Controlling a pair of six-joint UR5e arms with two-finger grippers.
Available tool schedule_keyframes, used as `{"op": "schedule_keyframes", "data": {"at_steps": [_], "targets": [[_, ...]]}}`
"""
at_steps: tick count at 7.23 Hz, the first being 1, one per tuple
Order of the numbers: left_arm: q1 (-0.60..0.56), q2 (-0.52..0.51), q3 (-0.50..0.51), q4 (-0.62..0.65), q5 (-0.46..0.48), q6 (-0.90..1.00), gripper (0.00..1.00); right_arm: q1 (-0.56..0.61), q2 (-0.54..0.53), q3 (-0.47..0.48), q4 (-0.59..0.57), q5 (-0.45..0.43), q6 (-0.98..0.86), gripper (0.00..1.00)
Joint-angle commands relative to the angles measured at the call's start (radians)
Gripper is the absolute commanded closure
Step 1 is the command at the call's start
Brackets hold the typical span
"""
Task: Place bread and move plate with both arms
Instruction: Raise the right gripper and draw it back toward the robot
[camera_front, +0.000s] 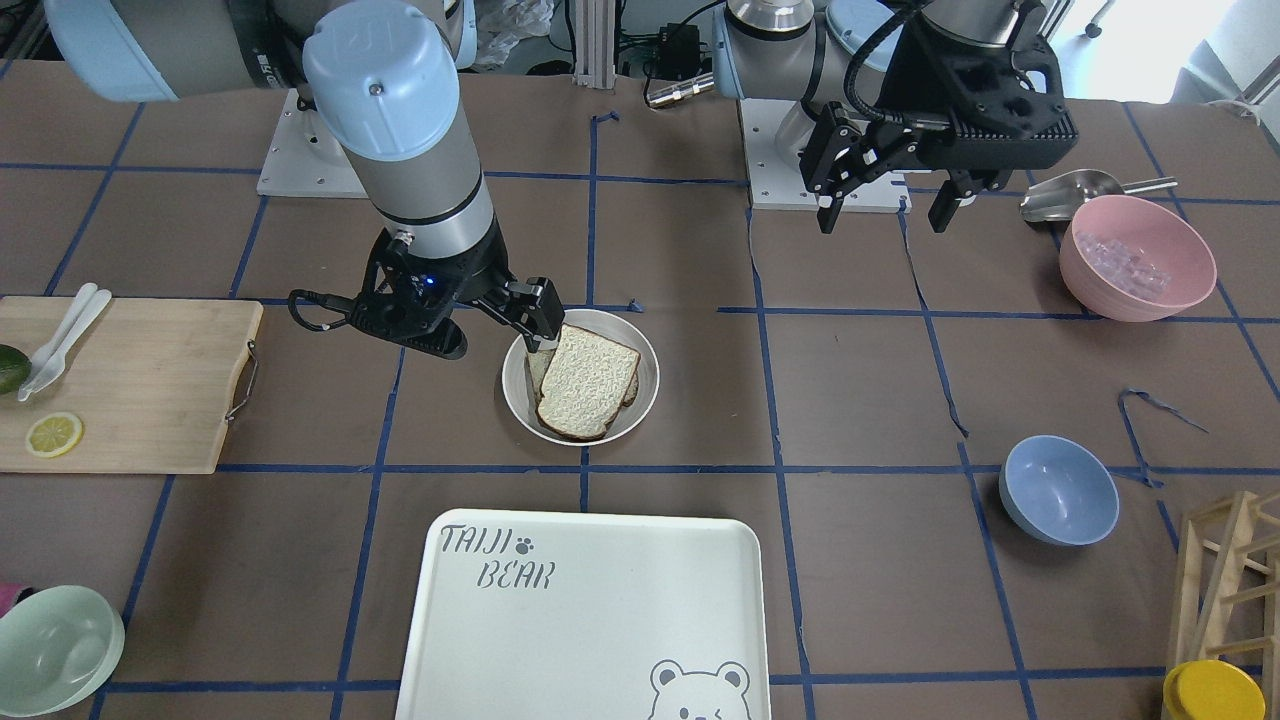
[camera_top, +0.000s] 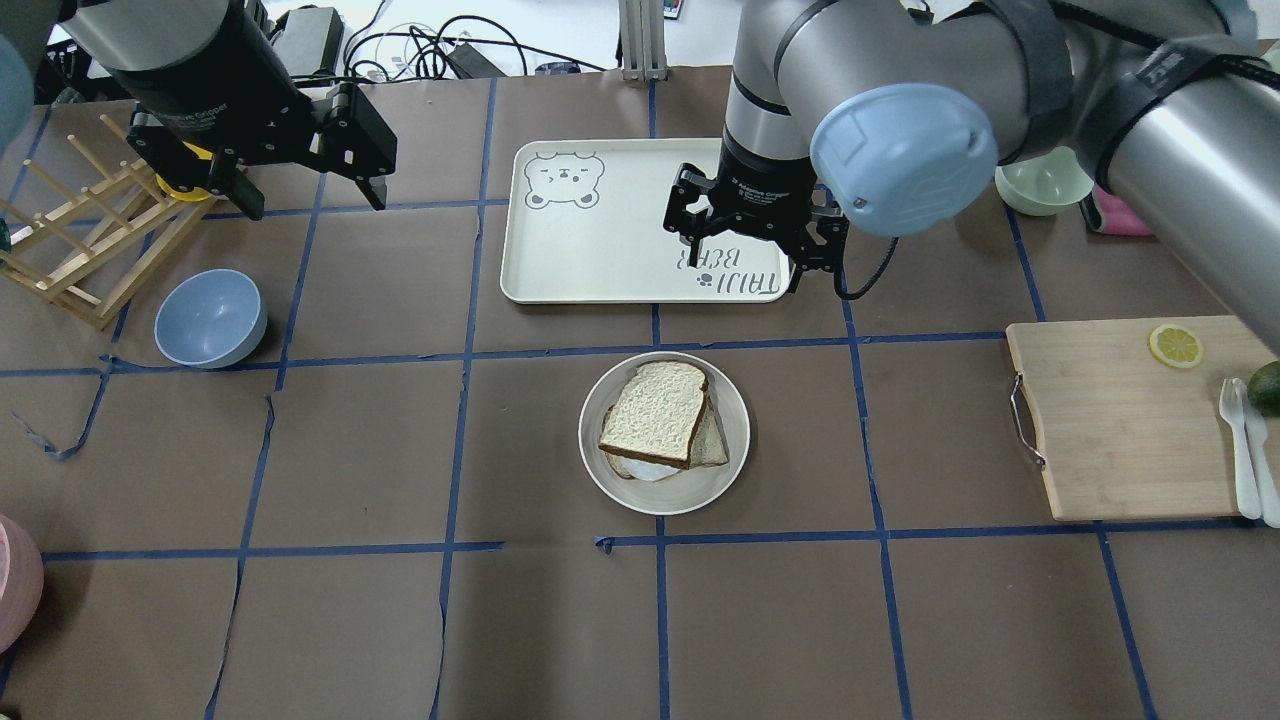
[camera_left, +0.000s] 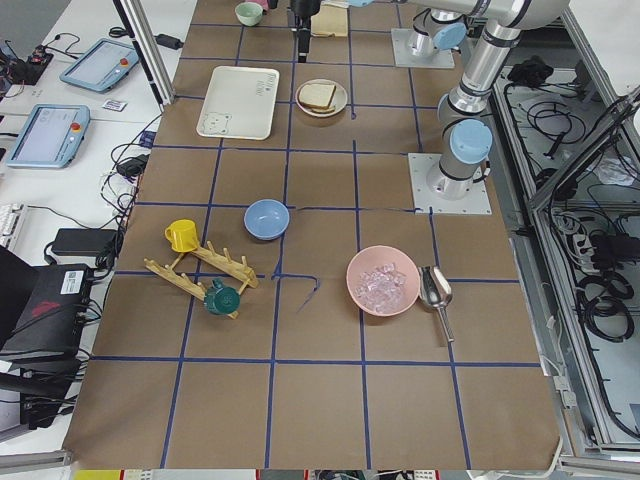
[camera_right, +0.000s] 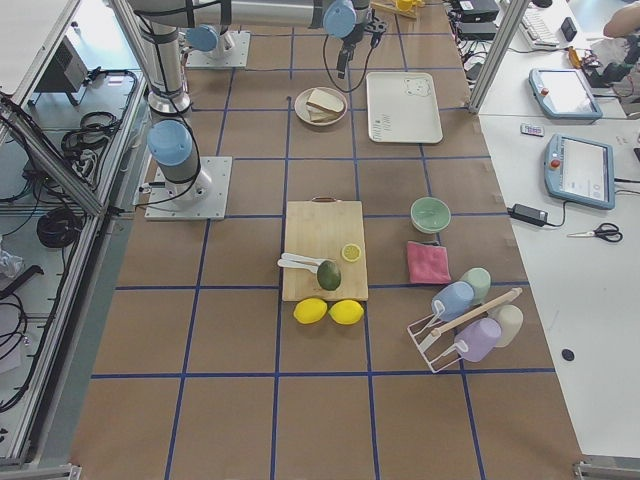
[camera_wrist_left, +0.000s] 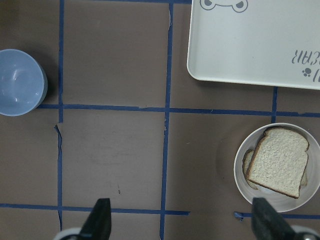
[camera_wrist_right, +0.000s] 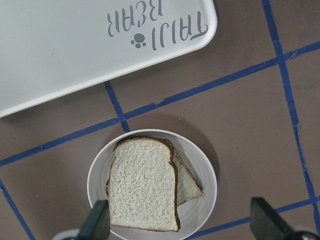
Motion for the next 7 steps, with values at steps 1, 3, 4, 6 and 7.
{"op": "schedule_keyframes", "data": {"at_steps": [1, 3, 4, 6, 7], "targets": [[0.001, 0.002, -0.001, -0.001, 0.0, -0.001, 0.0, -0.005, -0.039, -0.001, 0.011, 0.009, -0.243, 0.0], [0.001, 0.003, -0.001, -0.002, 0.0, -0.001, 0.0, -0.028, -0.051, -0.001, 0.079, -0.003, -0.303, 0.0], [0.001, 0.003, -0.001, -0.002, 0.0, -0.001, 0.0, -0.055, -0.06, -0.003, 0.083, -0.002, -0.305, 0.0], [0.001, 0.002, -0.001, -0.002, 0.0, -0.001, 0.0, -0.101, -0.079, -0.003, 0.091, -0.002, -0.396, 0.0], [0.0, 0.002, -0.001, -0.002, 0.0, -0.001, 0.0, -0.117, -0.088, -0.003, 0.094, -0.002, -0.398, 0.0]]}}
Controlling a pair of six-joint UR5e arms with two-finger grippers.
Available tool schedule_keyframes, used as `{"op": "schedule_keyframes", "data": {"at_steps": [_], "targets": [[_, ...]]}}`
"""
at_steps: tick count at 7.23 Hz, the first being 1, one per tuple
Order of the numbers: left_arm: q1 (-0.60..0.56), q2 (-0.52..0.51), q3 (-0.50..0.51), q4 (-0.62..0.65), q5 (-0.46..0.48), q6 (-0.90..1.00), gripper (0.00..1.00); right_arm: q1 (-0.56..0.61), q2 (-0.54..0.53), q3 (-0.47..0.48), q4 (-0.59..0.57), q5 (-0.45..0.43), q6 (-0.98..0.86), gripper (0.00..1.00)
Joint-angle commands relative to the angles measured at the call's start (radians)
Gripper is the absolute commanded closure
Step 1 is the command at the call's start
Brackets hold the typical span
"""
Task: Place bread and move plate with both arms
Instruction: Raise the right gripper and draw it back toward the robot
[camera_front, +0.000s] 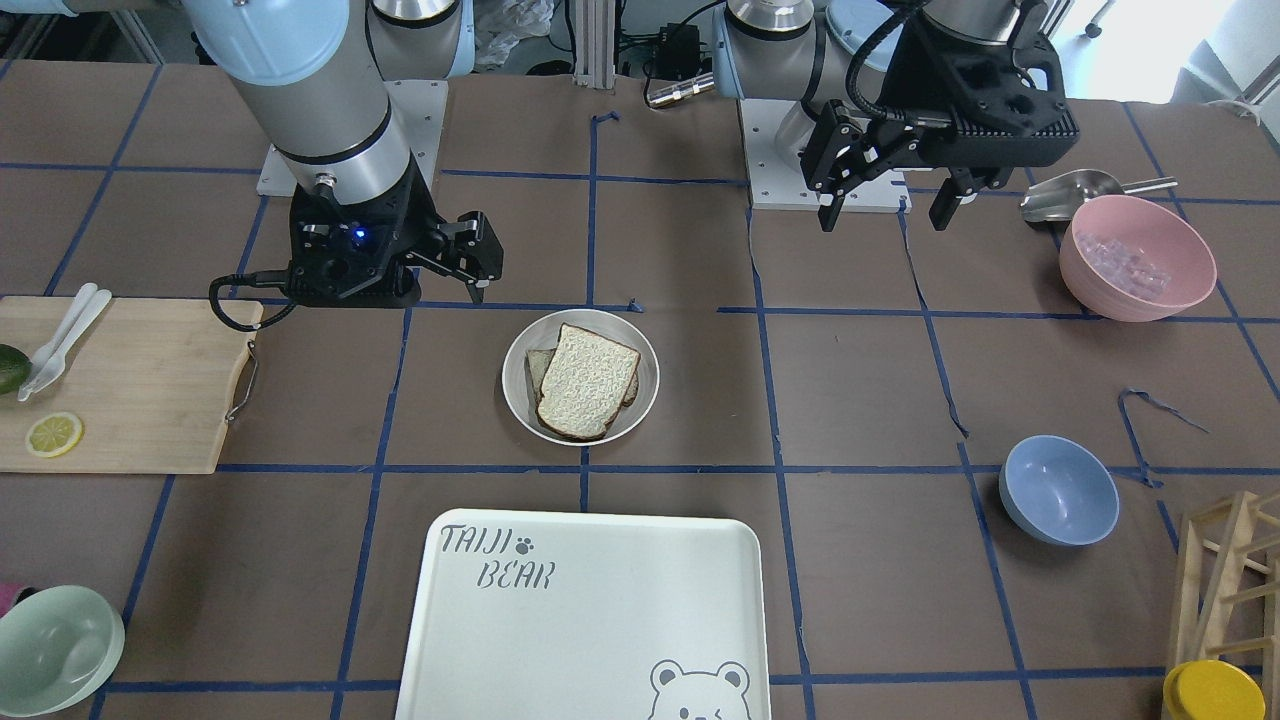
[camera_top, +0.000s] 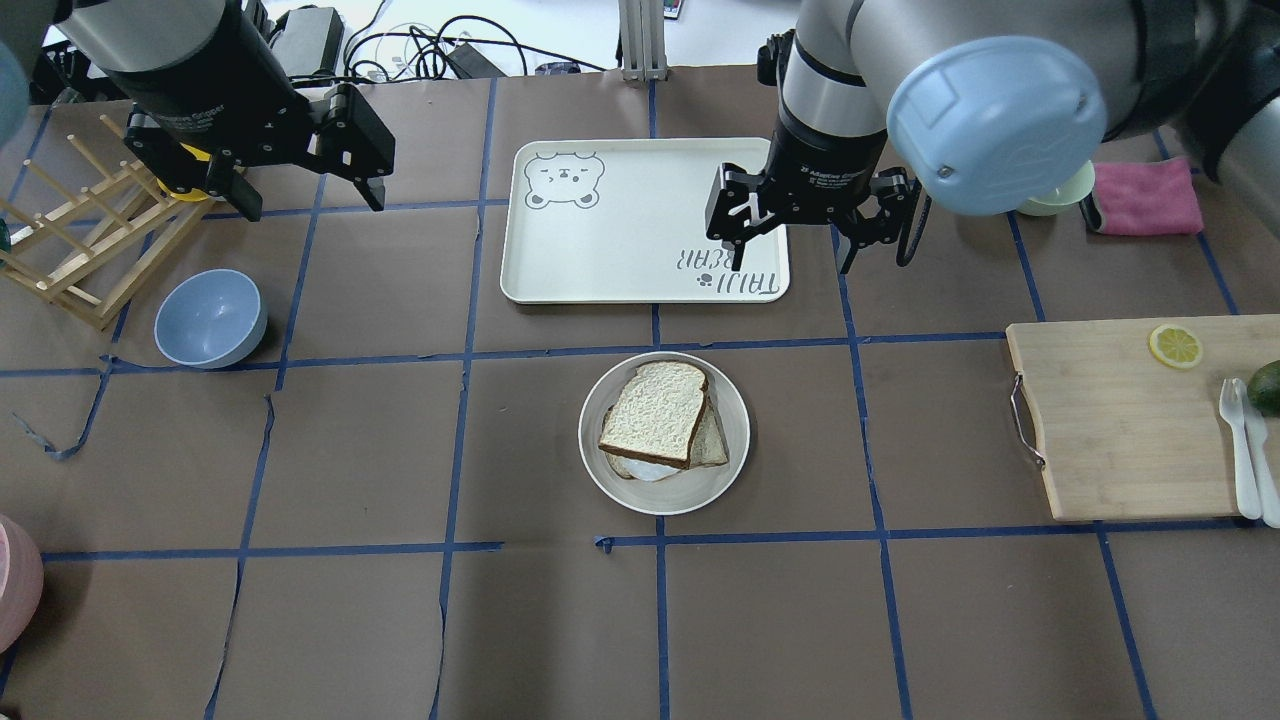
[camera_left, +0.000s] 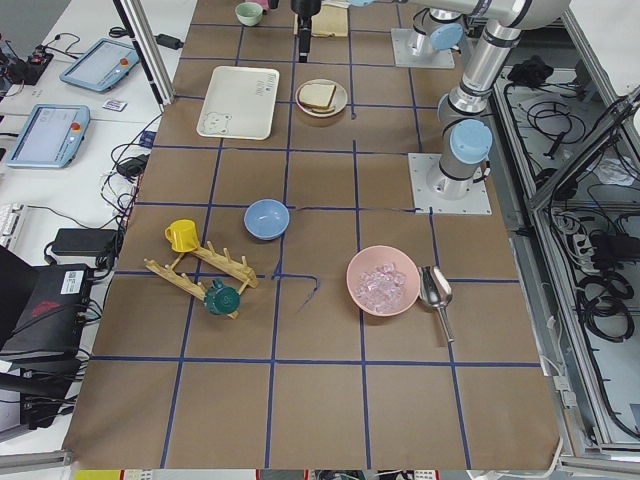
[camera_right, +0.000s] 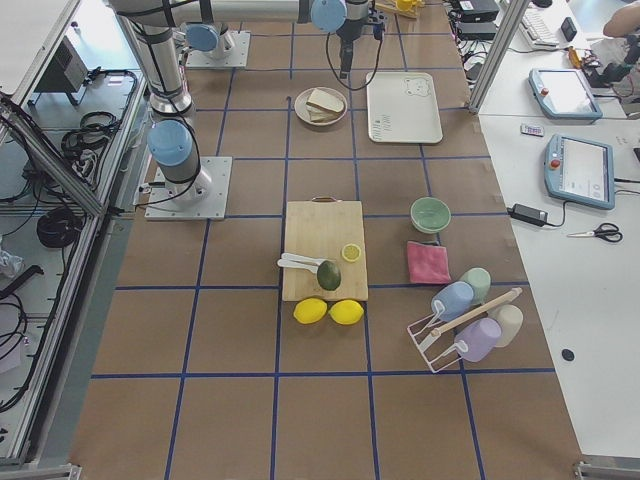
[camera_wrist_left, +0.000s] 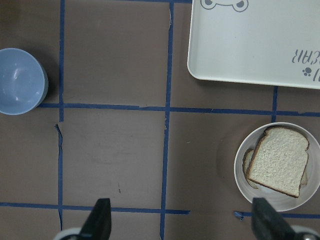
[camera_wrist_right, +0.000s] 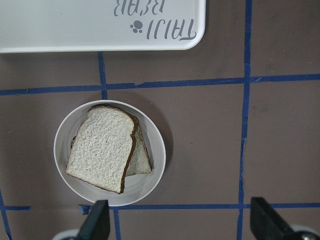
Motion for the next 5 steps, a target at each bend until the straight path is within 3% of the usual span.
{"op": "schedule_keyframes", "data": {"at_steps": [1, 5], "targets": [[-0.001, -0.001, 0.0, 0.001, 0.0, 0.0, 0.0, -0.026, -0.022, 0.001, 0.037, -0.002, -0.021, 0.0], [-0.007, -0.039, 0.003, 0.011, -0.009, 0.005, 0.0, -0.029, -0.033, 0.001, 0.047, -0.052, -0.041, 0.0]]}}
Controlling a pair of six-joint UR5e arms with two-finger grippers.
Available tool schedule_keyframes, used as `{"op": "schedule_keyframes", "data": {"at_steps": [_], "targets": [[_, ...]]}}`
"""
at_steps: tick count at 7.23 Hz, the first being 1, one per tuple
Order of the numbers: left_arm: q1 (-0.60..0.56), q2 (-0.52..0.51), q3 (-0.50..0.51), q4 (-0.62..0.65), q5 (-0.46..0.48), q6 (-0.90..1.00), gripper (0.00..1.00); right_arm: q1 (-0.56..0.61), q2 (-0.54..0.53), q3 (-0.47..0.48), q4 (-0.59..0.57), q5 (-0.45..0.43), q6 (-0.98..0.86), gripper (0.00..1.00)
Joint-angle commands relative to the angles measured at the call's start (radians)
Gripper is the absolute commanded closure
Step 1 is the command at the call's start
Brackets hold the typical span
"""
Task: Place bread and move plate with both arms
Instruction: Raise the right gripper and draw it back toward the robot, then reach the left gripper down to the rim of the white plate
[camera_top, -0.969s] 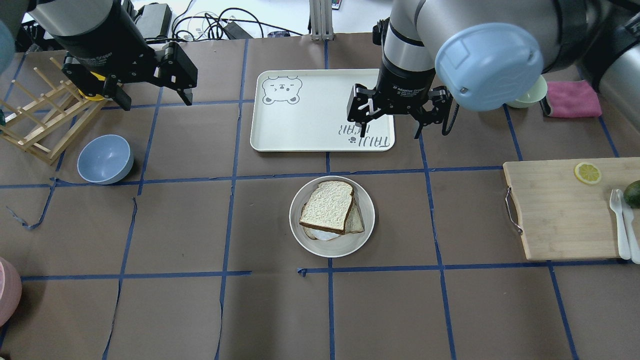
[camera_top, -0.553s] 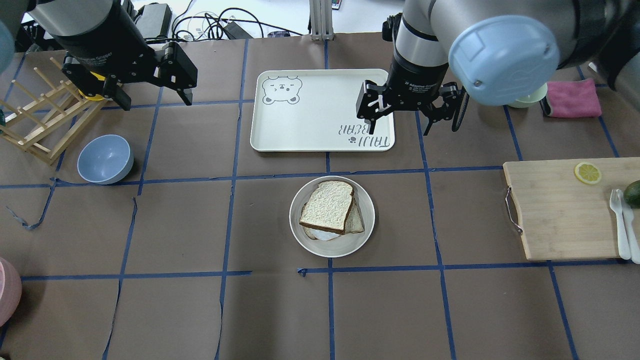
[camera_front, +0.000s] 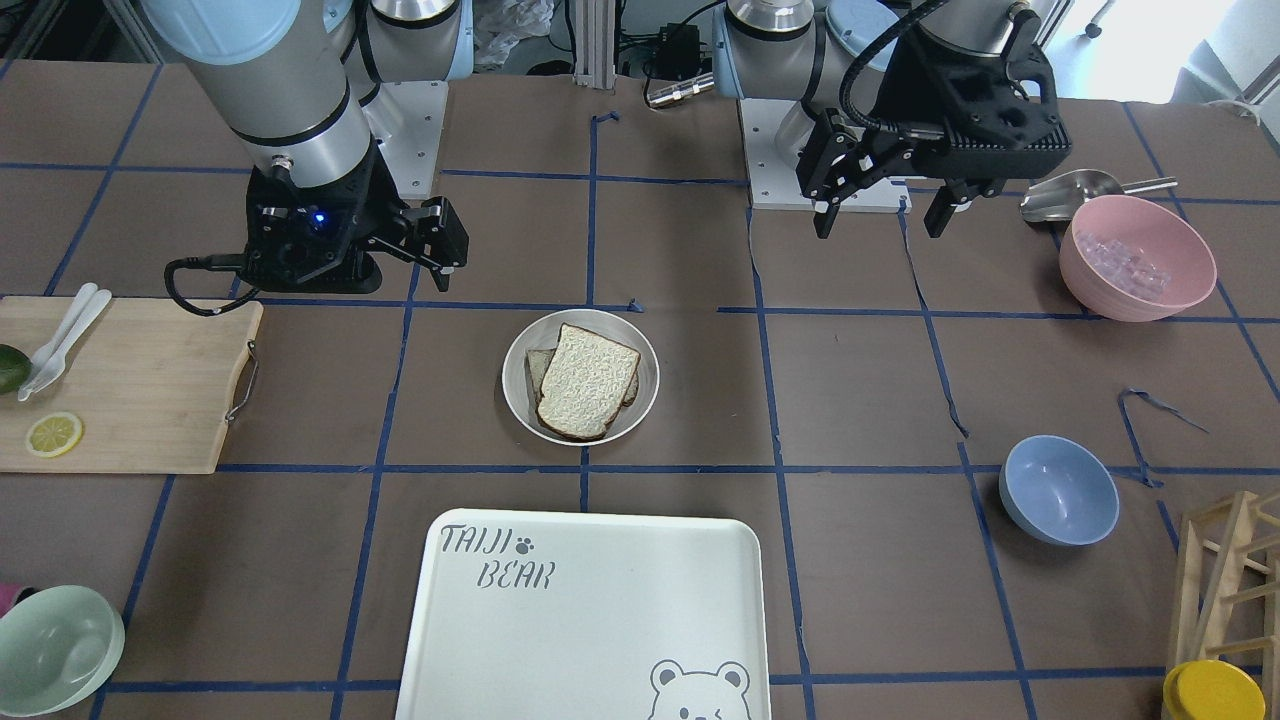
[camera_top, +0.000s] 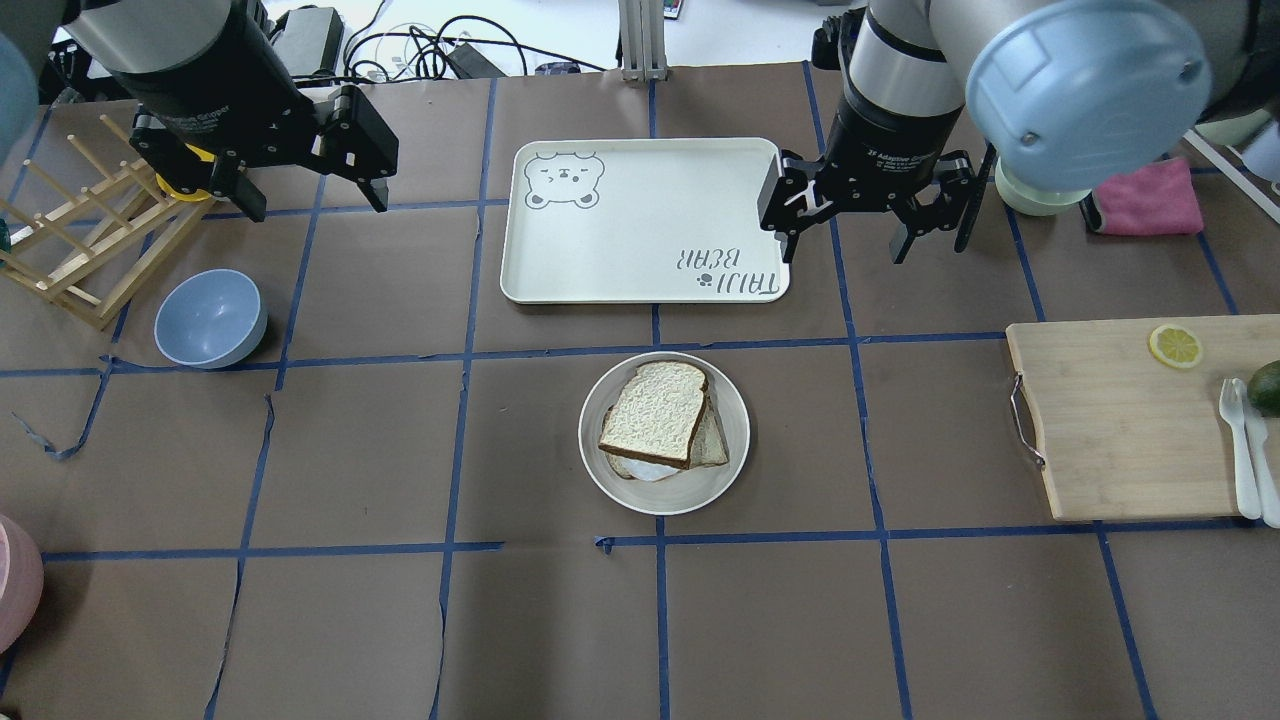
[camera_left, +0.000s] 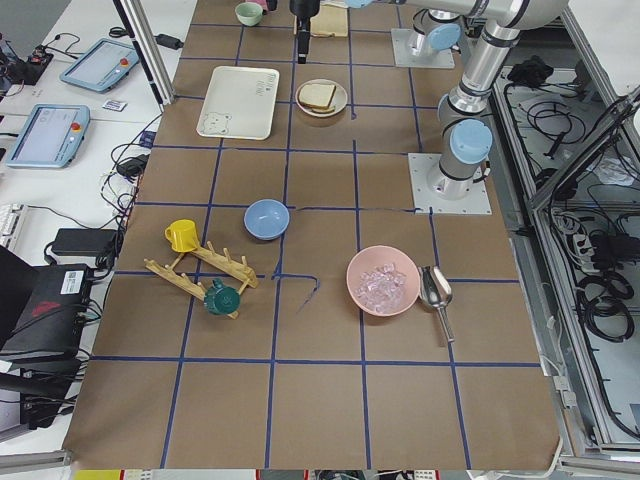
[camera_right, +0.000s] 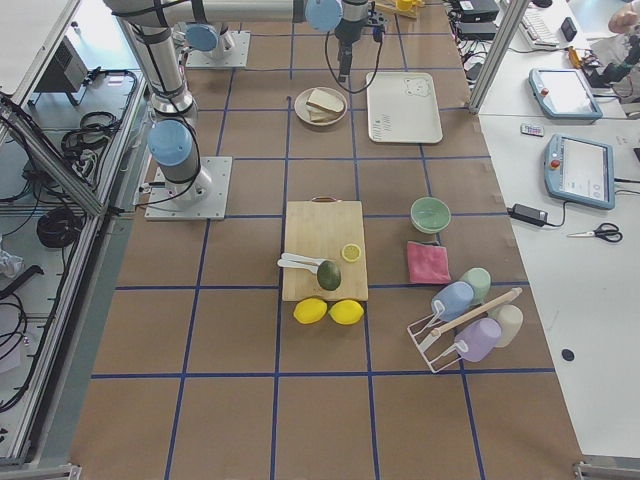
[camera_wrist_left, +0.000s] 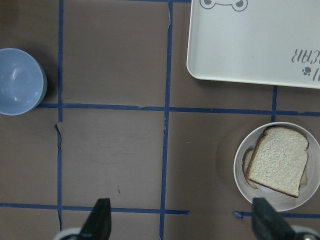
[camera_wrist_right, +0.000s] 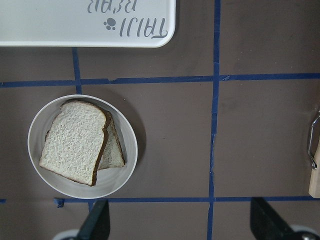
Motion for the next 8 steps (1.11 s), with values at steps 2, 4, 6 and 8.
{"op": "schedule_keyframes", "data": {"at_steps": [2, 4, 6, 8], "targets": [[-0.005, -0.089, -0.014, 0.001, -0.016, -0.001, 0.0, -0.046, -0.009, 0.001, 0.005, -0.011, -0.048, 0.0], [-0.044, -0.158, -0.106, 0.146, -0.06, -0.008, 0.0, -0.078, -0.011, 0.004, 0.007, -0.011, -0.084, 0.0], [-0.106, -0.209, -0.286, 0.384, -0.068, -0.059, 0.0, -0.08, -0.015, 0.005, 0.007, -0.013, -0.084, 0.0], [-0.169, -0.239, -0.428, 0.531, -0.077, -0.061, 0.0, -0.08, -0.017, 0.005, 0.005, -0.015, -0.086, 0.0]]}}
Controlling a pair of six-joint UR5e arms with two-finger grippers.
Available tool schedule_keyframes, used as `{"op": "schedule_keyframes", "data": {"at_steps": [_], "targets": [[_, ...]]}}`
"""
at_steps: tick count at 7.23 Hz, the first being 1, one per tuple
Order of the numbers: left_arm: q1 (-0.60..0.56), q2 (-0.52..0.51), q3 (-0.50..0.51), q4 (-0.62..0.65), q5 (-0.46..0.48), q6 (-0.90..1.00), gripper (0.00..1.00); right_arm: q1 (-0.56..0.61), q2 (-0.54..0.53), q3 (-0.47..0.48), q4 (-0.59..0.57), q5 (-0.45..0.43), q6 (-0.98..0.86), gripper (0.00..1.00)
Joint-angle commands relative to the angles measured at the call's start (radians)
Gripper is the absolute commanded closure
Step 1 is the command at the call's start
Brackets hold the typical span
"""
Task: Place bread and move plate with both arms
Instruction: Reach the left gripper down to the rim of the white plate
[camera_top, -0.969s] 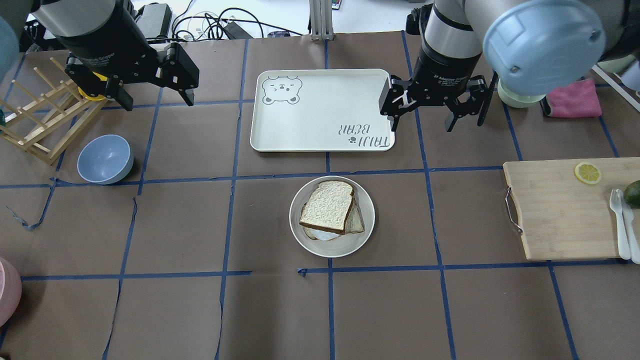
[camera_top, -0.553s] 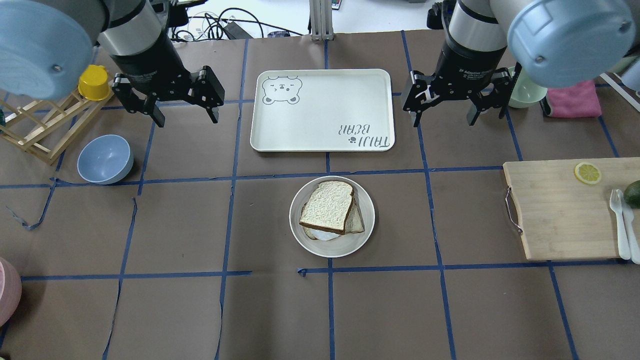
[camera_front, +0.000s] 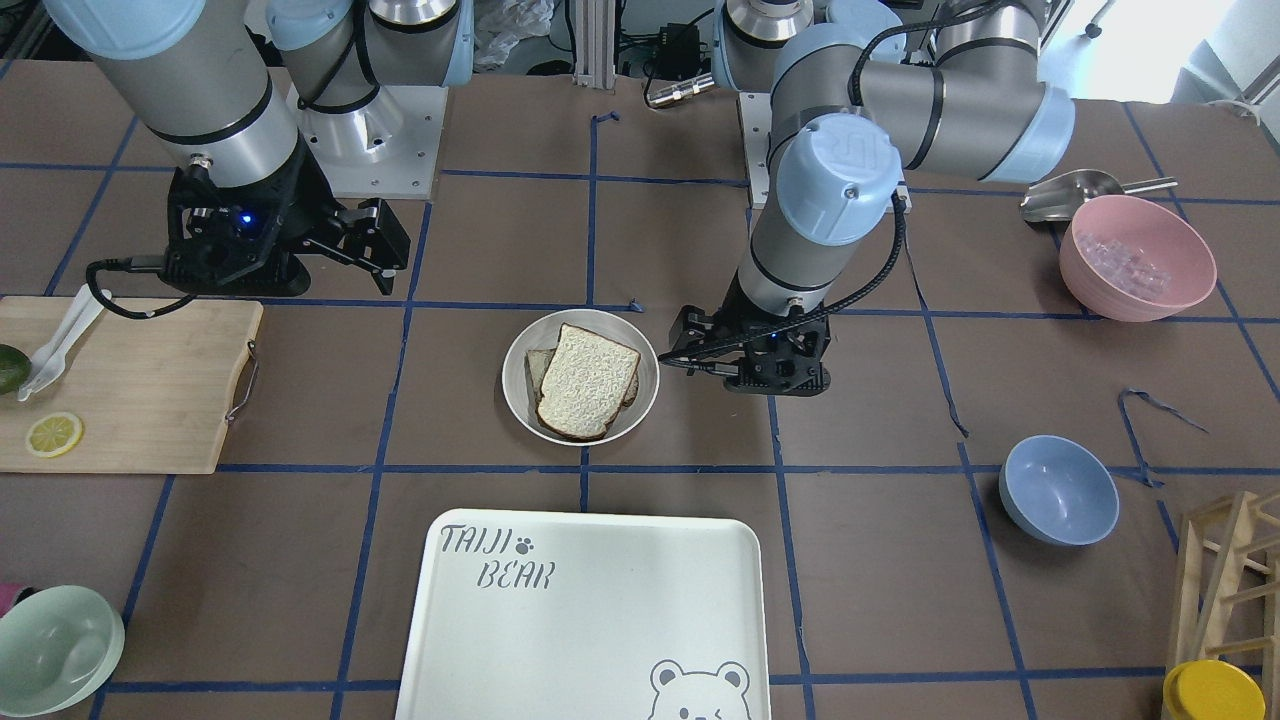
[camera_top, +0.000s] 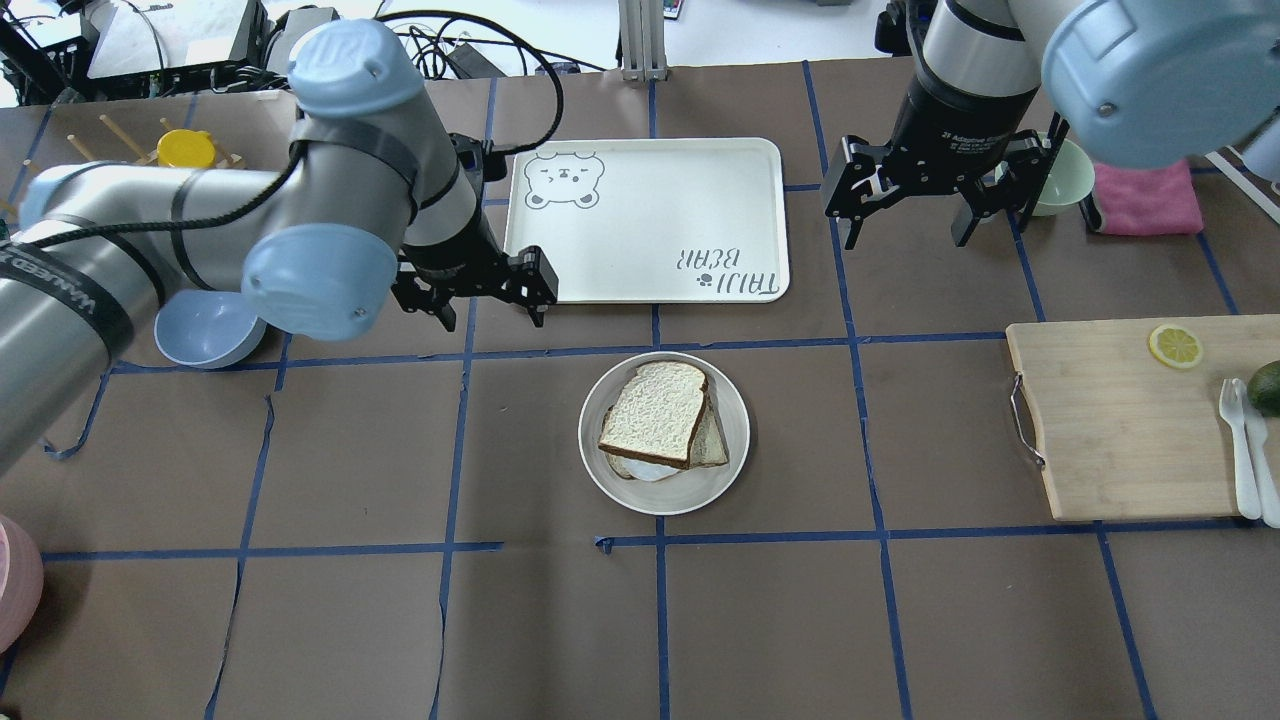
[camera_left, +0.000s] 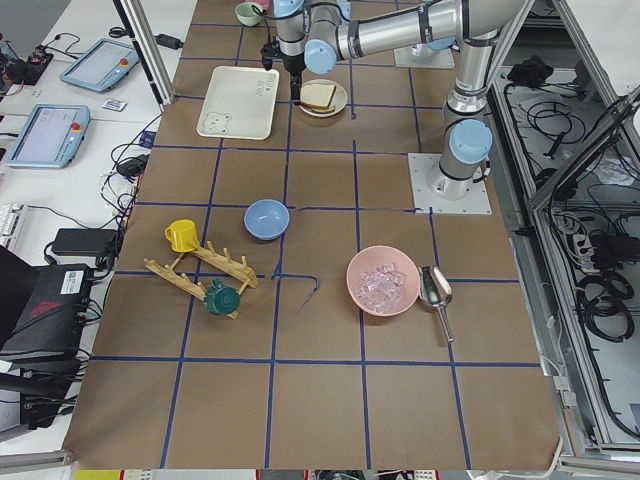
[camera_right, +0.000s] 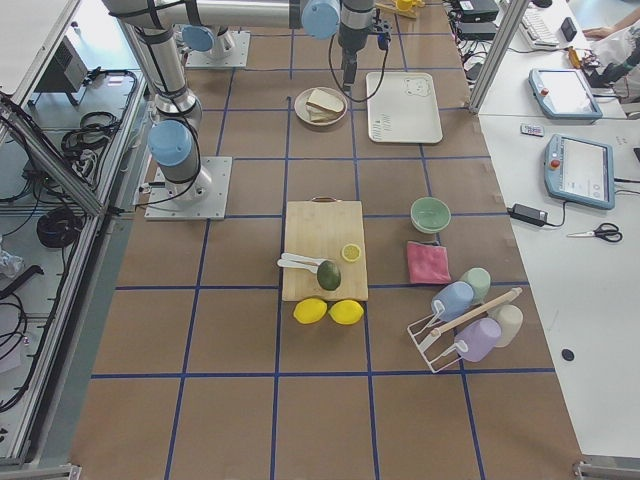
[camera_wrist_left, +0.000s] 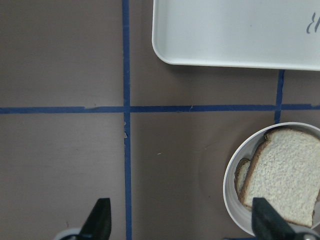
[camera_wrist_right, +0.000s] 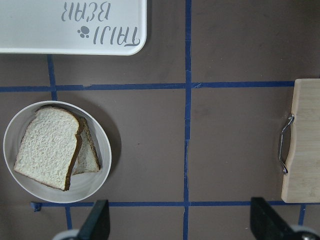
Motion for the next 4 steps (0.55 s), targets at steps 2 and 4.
{"op": "schedule_keyframes", "data": {"at_steps": [2, 4], "targets": [[-0.074, -0.068, -0.209, 0.29, -0.03, -0.012, 0.05, -0.001, -0.001, 0.002, 0.0, -0.002, -0.004, 0.0], [-0.084, -0.097, -0.253, 0.372, -0.045, -0.026, 0.06, -0.002, -0.001, 0.002, -0.001, -0.002, -0.009, 0.0]]}}
